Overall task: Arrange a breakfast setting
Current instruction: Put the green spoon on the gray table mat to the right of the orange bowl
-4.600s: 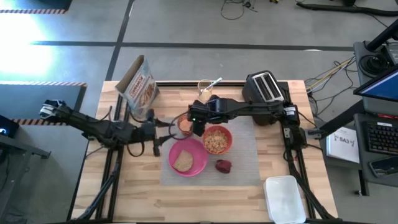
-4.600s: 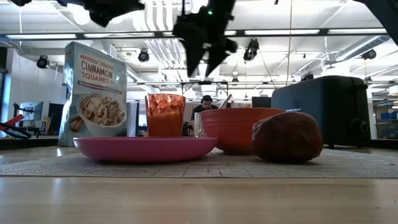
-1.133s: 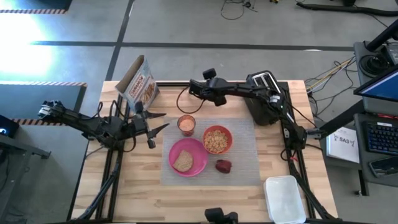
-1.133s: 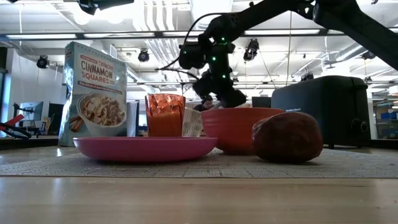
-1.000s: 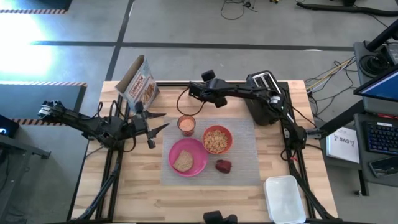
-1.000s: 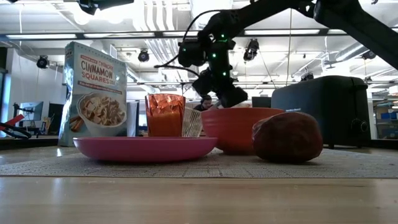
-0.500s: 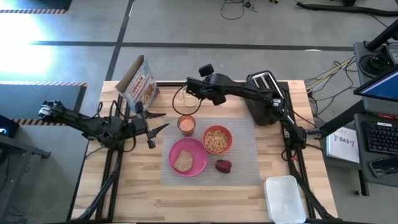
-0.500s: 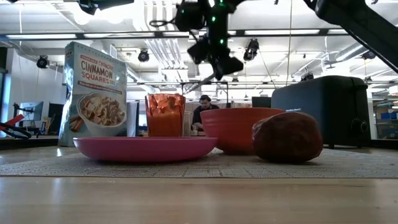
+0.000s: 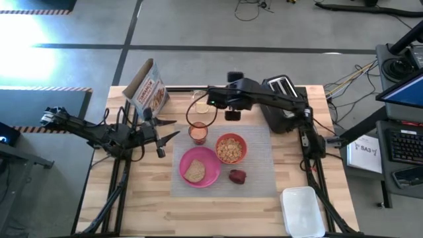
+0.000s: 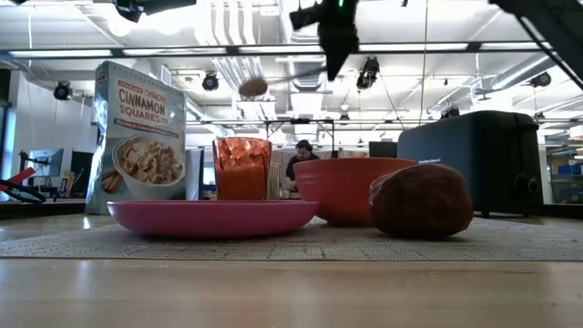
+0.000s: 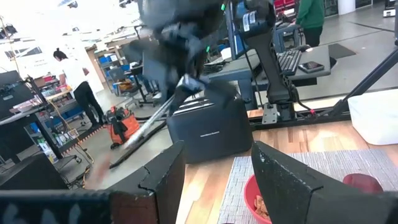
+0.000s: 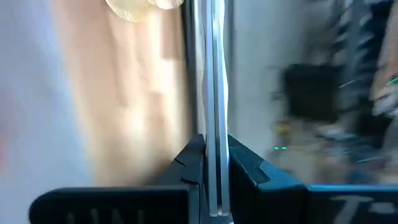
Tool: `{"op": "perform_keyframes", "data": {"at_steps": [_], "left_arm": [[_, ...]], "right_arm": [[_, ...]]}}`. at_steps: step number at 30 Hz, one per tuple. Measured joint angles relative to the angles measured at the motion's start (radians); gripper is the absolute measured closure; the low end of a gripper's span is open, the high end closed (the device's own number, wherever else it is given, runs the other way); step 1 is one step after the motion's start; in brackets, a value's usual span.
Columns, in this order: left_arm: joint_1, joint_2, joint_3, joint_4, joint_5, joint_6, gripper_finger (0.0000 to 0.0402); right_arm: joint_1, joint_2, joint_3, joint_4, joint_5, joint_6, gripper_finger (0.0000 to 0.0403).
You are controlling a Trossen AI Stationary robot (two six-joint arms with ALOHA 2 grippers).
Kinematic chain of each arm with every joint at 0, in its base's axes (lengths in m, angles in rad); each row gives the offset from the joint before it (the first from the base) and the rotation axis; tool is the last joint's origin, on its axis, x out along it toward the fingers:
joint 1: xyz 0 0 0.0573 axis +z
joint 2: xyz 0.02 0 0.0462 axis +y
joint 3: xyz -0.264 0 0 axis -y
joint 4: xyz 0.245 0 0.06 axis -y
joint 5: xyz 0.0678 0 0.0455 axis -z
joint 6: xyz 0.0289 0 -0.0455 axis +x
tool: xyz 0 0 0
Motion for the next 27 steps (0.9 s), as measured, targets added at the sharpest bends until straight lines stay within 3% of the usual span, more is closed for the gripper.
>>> {"op": "perform_keyframes", "data": {"at_steps": [6, 20, 27], "left_arm": [[0.0, 0.0, 0.0, 0.001, 0.0, -0.002, 0.0233], [0.0, 0.0, 0.0, 0.001, 0.0, -0.01, 0.0233], [0.0, 0.0, 0.0, 0.001, 0.0, -0.018, 0.0233]], "right_arm": [[0.049, -0.1, -0.013, 0.0, -0.191, 0.459, 0.0375], [0.327, -0.178, -0.216, 0.012, -0.213, 1.023, 0.0375], [0.436, -0.216, -0.401, 0.0, -0.201, 1.353, 0.0375]]}}
